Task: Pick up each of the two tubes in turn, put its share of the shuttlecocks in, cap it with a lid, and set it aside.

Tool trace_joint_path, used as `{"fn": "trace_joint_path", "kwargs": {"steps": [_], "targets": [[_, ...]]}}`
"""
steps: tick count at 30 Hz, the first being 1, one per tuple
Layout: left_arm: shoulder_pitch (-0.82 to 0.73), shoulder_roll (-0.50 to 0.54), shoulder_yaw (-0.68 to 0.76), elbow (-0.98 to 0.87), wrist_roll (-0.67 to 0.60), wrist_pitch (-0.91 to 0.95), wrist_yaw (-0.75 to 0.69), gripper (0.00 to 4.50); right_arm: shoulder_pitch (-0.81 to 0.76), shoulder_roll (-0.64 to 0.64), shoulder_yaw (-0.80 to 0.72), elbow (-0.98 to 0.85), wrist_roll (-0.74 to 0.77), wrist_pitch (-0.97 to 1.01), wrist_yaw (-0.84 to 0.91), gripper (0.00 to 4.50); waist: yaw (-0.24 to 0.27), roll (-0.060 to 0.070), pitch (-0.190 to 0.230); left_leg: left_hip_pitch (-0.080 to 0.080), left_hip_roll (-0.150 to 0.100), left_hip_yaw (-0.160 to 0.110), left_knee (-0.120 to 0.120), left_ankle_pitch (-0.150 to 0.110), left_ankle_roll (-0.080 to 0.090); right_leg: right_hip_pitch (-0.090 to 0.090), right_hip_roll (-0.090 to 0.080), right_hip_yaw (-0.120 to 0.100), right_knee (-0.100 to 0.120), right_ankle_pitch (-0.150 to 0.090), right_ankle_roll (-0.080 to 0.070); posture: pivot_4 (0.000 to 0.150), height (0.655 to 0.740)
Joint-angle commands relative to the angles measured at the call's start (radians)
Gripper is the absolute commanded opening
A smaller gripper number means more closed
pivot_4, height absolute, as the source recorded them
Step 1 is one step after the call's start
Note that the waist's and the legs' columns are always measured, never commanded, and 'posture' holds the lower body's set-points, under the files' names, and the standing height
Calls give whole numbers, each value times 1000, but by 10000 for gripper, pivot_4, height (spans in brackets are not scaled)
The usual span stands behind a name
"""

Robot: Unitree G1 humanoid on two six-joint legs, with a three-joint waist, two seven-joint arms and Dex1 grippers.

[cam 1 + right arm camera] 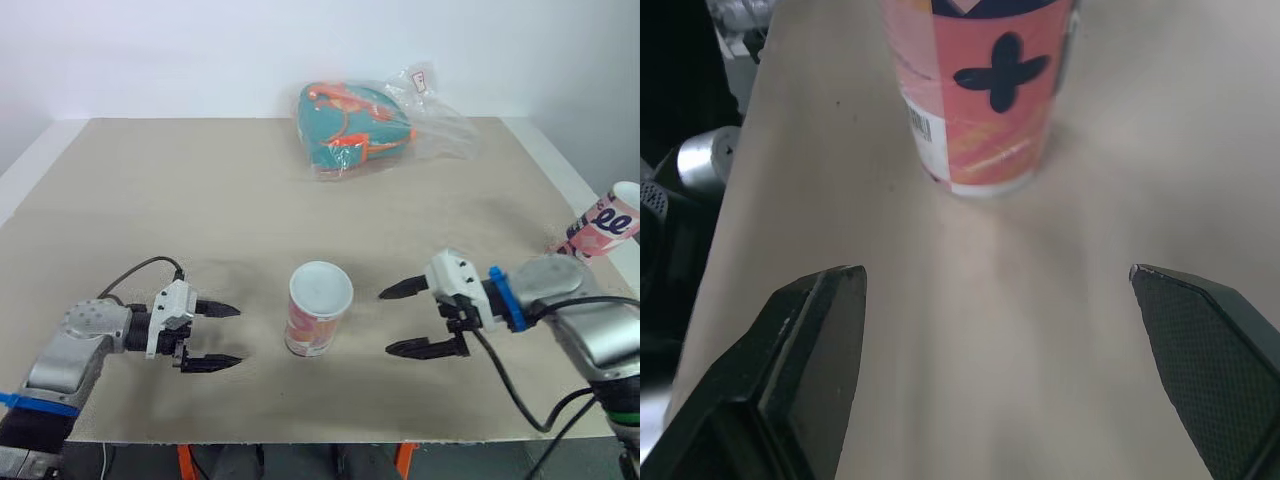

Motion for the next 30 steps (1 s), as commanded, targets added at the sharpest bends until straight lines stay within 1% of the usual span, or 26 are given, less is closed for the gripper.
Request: {"fn": "trace_joint_path", "kwargs": {"steps": [1,5,9,13,17,24,27,30], "targets": [[63,33,92,-185,-90,69,51,44609,-12,66,13,-8,3,0,-44,45000,0,-2,1,0,0,0,0,0,0,0,0,0,0,0,0,1500,7400],[83,36,132,-245,-116,84,92,44609,-31,121,40,8,-2,-2,-54,45000,0,-3,4,0,0,-1,0,0,-1,0,0,-1,0,0,0,1500,7400],[86,55,140,-275,-127,93,86,44609,-60,174,87,34,-22,-17,-44,45000,0,-4,5,0,0,0,1,0,-1,1,0,-1,0,1,0,1500,7400],[65,51,182,-338,-200,144,132,44609,-83,207,116,58,-30,-35,-23,45000,1,-6,6,0,0,0,1,0,-1,1,0,-1,0,0,0,1500,7400],[72,75,248,-401,-280,221,176,44609,-119,257,144,101,-41,-50,-12,45000,0,-8,7,0,0,-1,1,0,-1,1,0,-1,0,1,0,1500,7400],[172,123,372,-496,-384,322,222,44609,-190,381,172,198,-29,-59,-3,45000,-1,-9,9,0,0,-1,1,0,-1,1,0,-1,0,1,0,1500,7400],[235,146,452,-554,-451,380,241,44609,-211,409,180,226,-22,-67,26,45000,-1,-10,9,0,0,-1,1,0,-2,1,0,-2,0,1,0,1500,7400],[278,160,499,-589,-477,407,261,44609,-224,428,183,251,-23,-75,46,45000,0,-10,9,0,0,-1,1,0,-2,1,0,-2,0,1,0,1500,7400]]}}
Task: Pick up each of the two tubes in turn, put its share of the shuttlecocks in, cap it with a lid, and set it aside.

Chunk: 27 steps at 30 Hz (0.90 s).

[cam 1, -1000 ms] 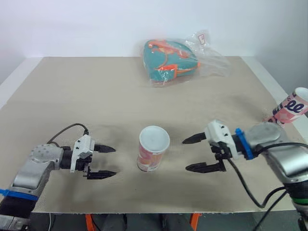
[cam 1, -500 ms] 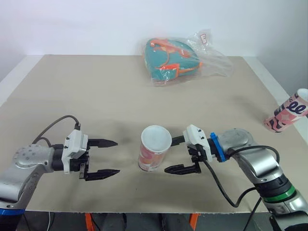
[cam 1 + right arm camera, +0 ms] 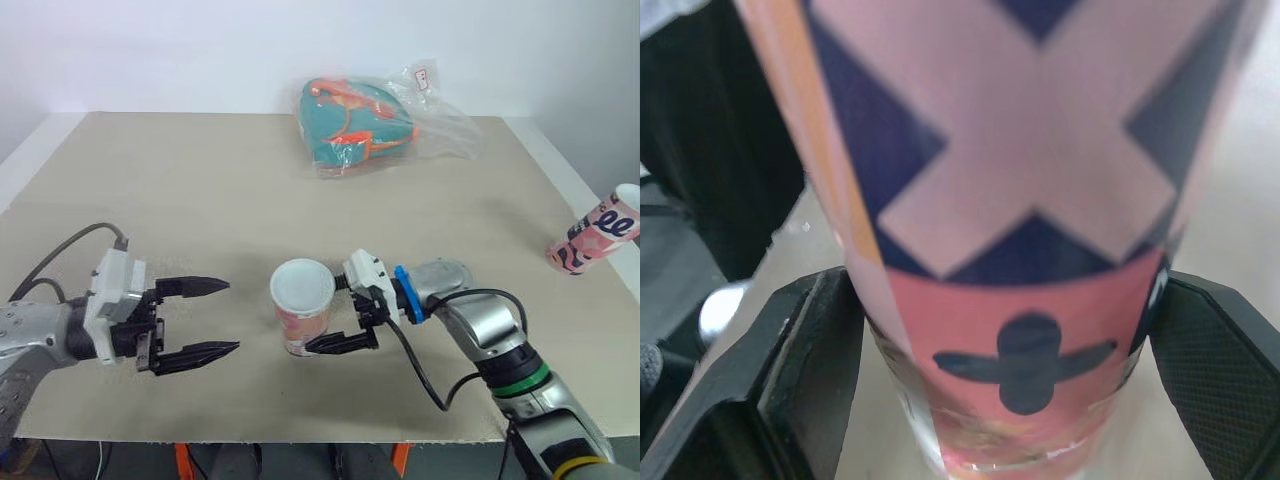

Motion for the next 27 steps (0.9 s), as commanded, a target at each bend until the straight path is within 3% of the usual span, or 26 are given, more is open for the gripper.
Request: {"fn": "trace_joint_path", "kwargs": {"steps": [1,8,13,21,27], "targets": [[29,17,75,-63,-46,25,25,44609,-28,23,-6,14,14,-22,25,45000,0,0,0,0,0,0,0,0,0,0,0,0,0,0,0,1500,7400],[61,15,108,-108,-70,35,62,44609,-38,61,-1,56,7,-38,49,45000,0,0,0,1,0,0,0,0,-1,0,0,-1,0,1,-1,1500,7400],[32,22,83,-94,-70,32,74,45000,-33,56,-16,65,-1,-40,42,29550,0,0,0,0,0,0,0,0,-1,0,0,-1,0,1,-1,1500,7400],[-138,-6,-59,-5,-43,3,60,45000,-27,18,-89,50,27,-21,10,29550,5,0,0,0,0,-1,1,1,-1,0,0,-2,0,1,-1,1500,7400],[-466,-132,-277,149,-9,0,74,45000,-30,-43,-297,69,87,45,-118,29550,17,0,0,0,-1,-2,2,1,-2,1,1,-1,0,3,-1,1500,7400]]}}
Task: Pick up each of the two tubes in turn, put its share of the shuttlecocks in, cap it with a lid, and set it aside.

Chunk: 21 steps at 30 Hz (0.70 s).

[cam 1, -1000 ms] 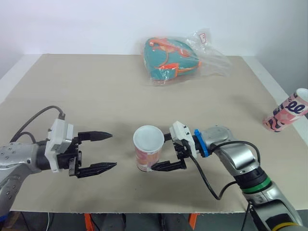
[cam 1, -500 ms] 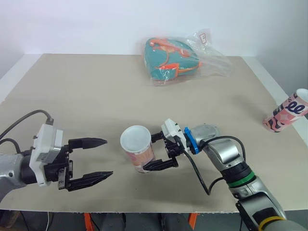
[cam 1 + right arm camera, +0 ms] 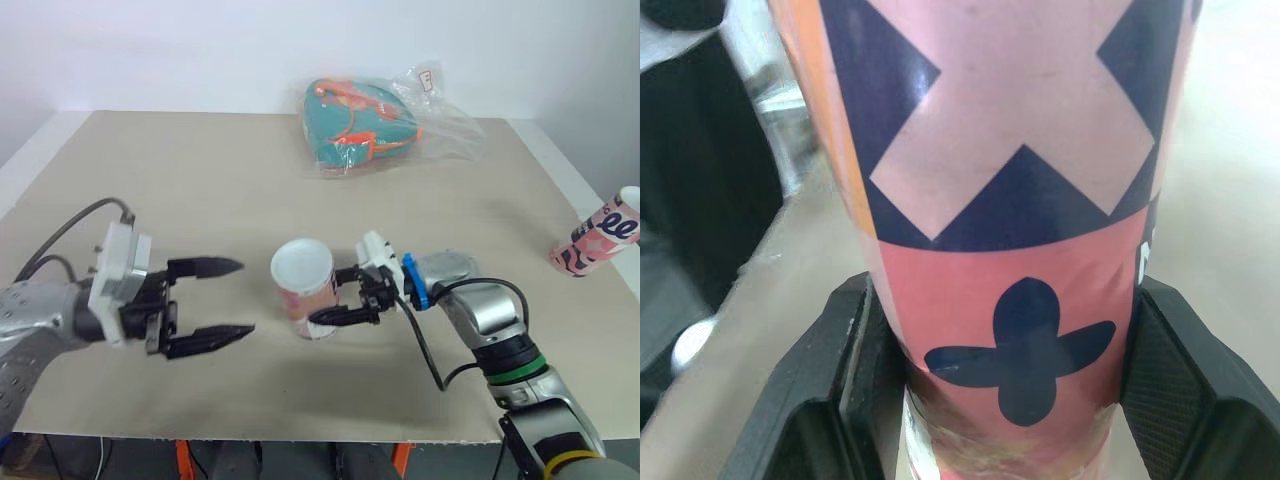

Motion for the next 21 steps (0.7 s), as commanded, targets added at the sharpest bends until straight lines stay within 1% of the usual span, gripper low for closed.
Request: {"fn": "trace_joint_path", "kwargs": {"steps": [1,3,5,6,8,10,13,16,21], "targets": [[-188,-83,-126,101,37,-20,-1,45000,-11,-47,-199,4,68,46,-119,29550,13,0,0,0,0,0,0,0,0,0,0,0,0,1,-1,1500,7400],[-320,-168,-225,205,97,-39,-22,45000,34,-88,-344,47,79,48,-228,29550,26,0,0,-1,-2,-2,1,1,-2,2,0,0,0,2,-2,1500,7400],[-387,-220,-282,276,151,-61,-38,45000,83,-109,-426,57,88,45,-283,29550,33,0,0,-1,-3,-3,1,1,-2,3,0,0,-1,2,-1,1500,7400],[-415,-247,-312,317,179,-75,-50,45000,118,-118,-472,63,95,46,-309,29550,21,0,0,-2,-4,-3,1,1,-2,3,-1,0,-1,2,-1,1500,7400],[-472,-307,-362,407,238,-113,-64,45000,188,-126,-563,74,105,42,-372,29550,20,0,0,-2,-3,-2,0,0,0,1,0,2,-1,2,-2,1500,7400],[-518,-361,-392,481,285,-147,-66,45000,251,-125,-639,92,105,25,-434,29550,28,1,0,-2,-4,-4,-1,0,0,1,0,-1,-1,2,-2,1500,7400],[-570,-426,-413,567,335,-191,-78,45000,335,-115,-715,102,97,-9,-514,29550,31,1,0,-3,-6,-4,0,0,0,2,-2,0,-1,1,-2,1500,7400],[-611,-476,-418,633,365,-213,-83,45000,411,-105,-766,82,116,-16,-552,29550,24,2,0,-3,-7,-4,1,0,0,2,-3,0,-1,1,0,1500,7400],[-646,-530,-428,687,407,-233,-83,45000,469,-99,-848,92,146,-57,-611,29550,18,2,-1,0,-8,-5,1,1,1,6,-3,0,-1,2,1,1500,7400]]}}
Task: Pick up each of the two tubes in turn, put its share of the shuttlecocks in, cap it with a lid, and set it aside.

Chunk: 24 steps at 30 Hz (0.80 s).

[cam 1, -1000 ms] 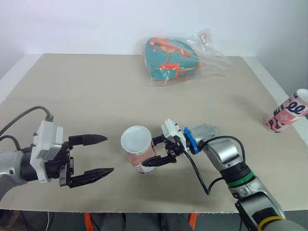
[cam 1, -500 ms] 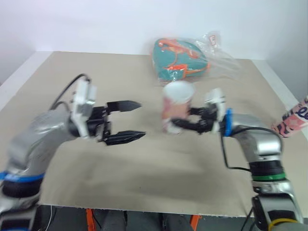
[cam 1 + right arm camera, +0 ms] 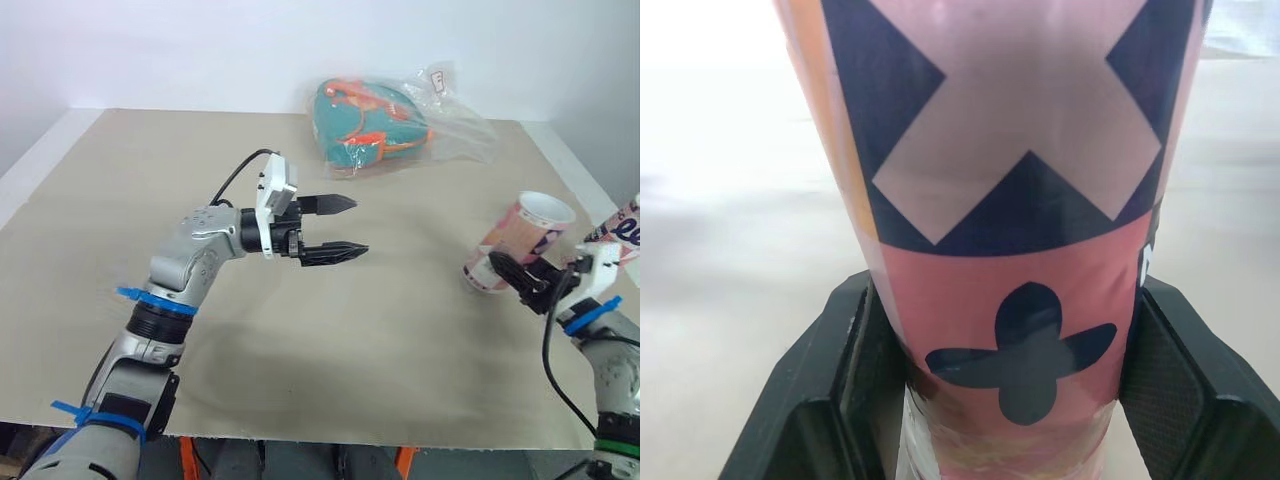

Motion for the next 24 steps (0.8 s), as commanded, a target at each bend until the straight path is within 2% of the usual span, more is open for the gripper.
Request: {"fn": "trace_joint_path", "kwargs": {"steps": [1,8,15,18,19,24], "targets": [[-32,-26,-1,13,30,-30,-6,45000,13,-5,-88,3,21,-47,-61,29550,-1,0,0,0,-1,0,1,0,0,1,0,0,0,0,1,1500,7400],[-29,-45,2,20,66,-47,-26,45000,-30,-35,-69,112,-53,-118,-148,29550,-4,1,0,1,-3,0,1,2,0,1,-2,1,0,1,3,1500,7400],[-25,-52,7,14,79,-46,-23,45000,-44,-28,-7,156,-67,-111,-131,29550,-6,1,0,1,-3,0,1,3,0,1,-3,1,0,2,3,1500,7400],[-24,-50,9,9,81,-44,-23,45000,-41,-32,6,184,-42,-69,-87,39345,-6,1,0,2,-3,0,1,4,0,2,-2,1,0,2,4,1500,7400],[-24,-50,10,9,82,-44,-23,45000,-40,-34,10,190,-52,-71,-90,44291,-6,1,0,2,-3,0,1,4,1,2,-2,1,0,2,5,1500,7400],[-23,-46,10,8,84,-44,-25,45000,-35,-54,33,218,-68,-63,-75,44805,-6,4,0,2,-3,0,1,5,2,2,-3,1,0,2,5,1500,7400]]}}
